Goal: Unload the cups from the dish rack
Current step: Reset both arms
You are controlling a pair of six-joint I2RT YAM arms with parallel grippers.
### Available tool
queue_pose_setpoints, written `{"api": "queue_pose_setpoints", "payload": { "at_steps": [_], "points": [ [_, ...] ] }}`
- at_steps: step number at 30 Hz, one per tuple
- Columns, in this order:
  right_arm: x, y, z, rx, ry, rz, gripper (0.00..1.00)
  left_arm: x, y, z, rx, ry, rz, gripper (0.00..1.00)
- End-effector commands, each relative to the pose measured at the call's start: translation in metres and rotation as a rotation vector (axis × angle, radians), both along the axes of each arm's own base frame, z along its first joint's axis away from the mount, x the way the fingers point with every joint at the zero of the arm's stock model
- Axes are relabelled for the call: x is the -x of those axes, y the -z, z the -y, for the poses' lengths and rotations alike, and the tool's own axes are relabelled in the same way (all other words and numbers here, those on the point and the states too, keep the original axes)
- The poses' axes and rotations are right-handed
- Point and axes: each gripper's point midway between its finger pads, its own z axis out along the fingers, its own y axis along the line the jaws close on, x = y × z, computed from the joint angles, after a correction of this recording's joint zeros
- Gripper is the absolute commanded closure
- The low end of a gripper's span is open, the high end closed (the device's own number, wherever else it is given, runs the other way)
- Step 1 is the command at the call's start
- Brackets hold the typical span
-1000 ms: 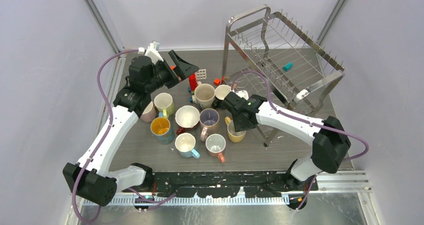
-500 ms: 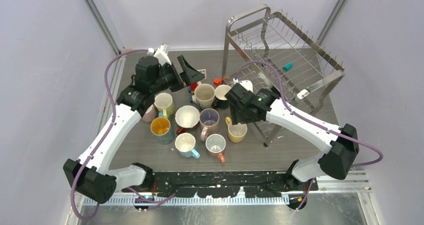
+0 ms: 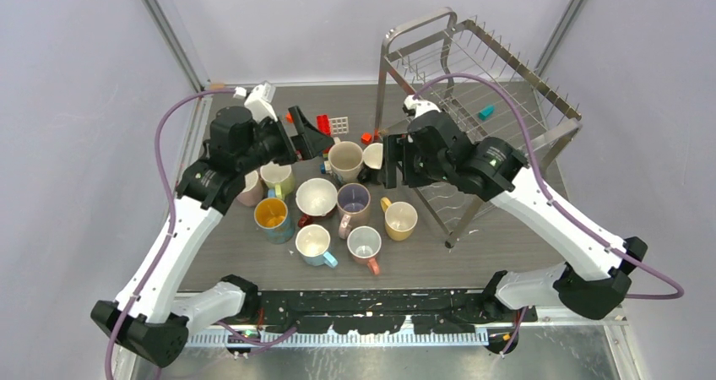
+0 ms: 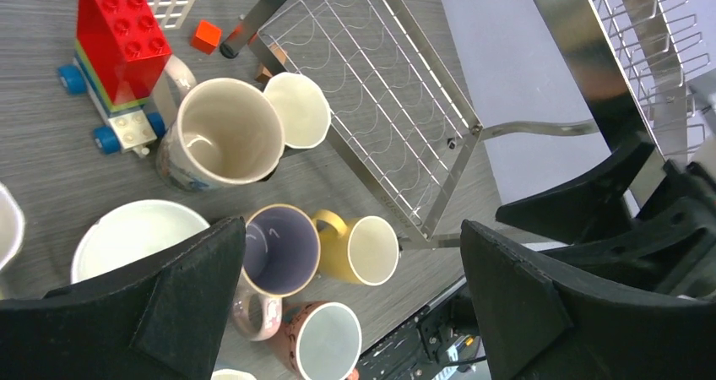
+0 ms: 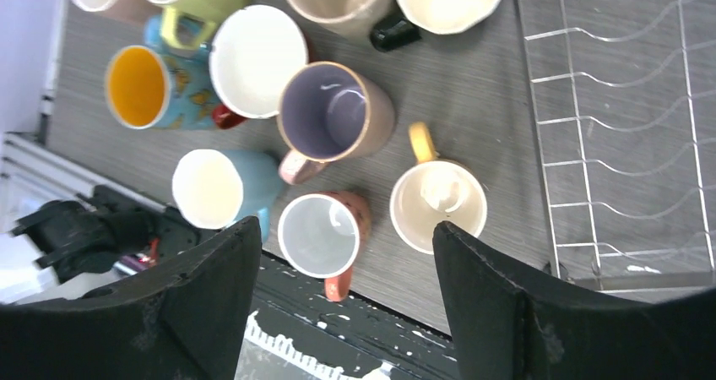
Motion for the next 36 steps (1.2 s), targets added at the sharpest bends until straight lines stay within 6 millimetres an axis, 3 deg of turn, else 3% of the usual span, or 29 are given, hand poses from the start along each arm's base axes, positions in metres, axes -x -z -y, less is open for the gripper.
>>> {"api": "queue_pose_setpoints", "payload": {
  "at_steps": [1,7,9,16,24,36],
  "points": [
    [0.006,-0.059,-0.014,-0.159,-0.095,0.115,0.21,0.016,-0.018,-0.016,-0.044,-0.022,0.079,0.0],
    [0.01,-0.104,-0.017,-0.287,-0.139,0.237,0.11,0.029,-0.026,-0.026,-0.074,-0.028,0.097,0.0],
    [0.012,-0.119,-0.018,-0.331,-0.153,0.277,0.01,0.032,-0.028,-0.027,-0.085,-0.018,0.1,0.0],
    [0.021,-0.165,-0.012,-0.467,-0.172,0.406,0.0,0.04,-0.032,-0.03,-0.114,0.009,0.118,0.0],
    [0.028,-0.178,-0.011,-0.522,-0.2,0.454,0.0,0.046,-0.031,-0.035,-0.14,0.012,0.134,0.0],
    [0.029,-0.177,-0.008,-0.514,-0.198,0.461,0.0,0.043,-0.025,-0.034,-0.155,0.017,0.136,0.0]
  ]
}}
